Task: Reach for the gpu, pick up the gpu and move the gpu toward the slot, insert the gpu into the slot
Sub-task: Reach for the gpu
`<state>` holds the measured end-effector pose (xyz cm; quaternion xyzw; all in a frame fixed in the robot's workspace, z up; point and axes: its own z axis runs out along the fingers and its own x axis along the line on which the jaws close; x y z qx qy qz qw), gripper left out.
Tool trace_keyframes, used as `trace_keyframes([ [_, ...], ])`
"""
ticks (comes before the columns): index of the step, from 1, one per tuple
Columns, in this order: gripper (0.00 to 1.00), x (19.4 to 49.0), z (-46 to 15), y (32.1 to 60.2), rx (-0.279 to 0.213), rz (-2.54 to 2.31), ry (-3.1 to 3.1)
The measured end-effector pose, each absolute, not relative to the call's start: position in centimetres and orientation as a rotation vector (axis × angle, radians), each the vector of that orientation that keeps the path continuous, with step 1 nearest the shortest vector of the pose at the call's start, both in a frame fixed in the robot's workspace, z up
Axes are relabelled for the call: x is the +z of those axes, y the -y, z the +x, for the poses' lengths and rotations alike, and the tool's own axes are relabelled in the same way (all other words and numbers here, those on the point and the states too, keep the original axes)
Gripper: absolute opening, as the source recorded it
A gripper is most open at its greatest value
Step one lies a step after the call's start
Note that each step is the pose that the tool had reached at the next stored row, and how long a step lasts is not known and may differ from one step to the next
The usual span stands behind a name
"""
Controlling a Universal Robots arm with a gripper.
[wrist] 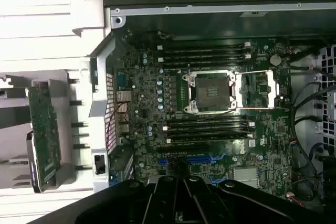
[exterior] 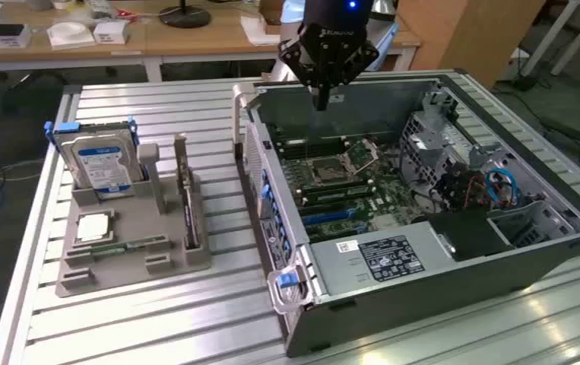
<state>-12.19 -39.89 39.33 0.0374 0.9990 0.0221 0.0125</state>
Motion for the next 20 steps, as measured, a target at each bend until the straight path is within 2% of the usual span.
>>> trace_keyframes([
  [20,0.1,39.3,-16.3,39.9,0.069,0.117,-3.114],
])
